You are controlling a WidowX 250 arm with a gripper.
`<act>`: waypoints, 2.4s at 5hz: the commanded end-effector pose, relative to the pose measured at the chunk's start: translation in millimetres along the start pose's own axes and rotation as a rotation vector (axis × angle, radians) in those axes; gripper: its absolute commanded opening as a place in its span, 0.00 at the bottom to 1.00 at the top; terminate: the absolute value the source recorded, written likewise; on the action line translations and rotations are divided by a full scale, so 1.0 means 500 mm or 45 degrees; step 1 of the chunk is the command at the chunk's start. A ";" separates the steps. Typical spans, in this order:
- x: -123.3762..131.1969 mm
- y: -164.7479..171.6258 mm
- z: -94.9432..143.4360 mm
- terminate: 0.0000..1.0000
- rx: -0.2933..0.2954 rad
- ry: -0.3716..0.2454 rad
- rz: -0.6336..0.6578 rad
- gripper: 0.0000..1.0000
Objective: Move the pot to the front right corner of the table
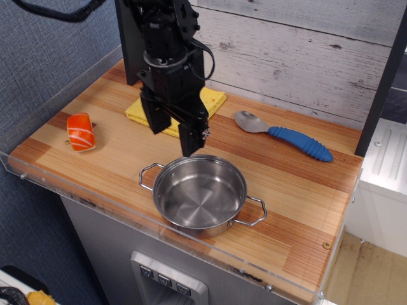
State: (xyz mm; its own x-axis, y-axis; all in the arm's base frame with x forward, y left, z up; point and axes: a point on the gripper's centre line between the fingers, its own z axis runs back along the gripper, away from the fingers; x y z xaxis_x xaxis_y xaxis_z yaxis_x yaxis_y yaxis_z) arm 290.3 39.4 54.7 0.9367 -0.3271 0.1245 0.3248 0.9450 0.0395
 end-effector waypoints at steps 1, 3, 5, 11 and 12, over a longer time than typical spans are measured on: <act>-0.014 -0.006 -0.011 0.00 0.045 -0.050 -0.151 1.00; -0.020 -0.010 -0.050 0.00 0.031 -0.036 -0.178 1.00; -0.016 -0.019 -0.066 0.00 -0.004 -0.036 -0.201 0.00; -0.010 -0.018 -0.034 0.00 -0.078 -0.048 -0.087 0.00; 0.001 -0.018 -0.027 0.00 -0.110 -0.036 -0.041 0.00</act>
State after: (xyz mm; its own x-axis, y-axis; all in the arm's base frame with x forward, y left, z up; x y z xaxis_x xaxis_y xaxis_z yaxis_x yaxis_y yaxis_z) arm 285.8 27.8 30.2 0.9288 -0.3508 0.1198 0.3602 0.9304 -0.0678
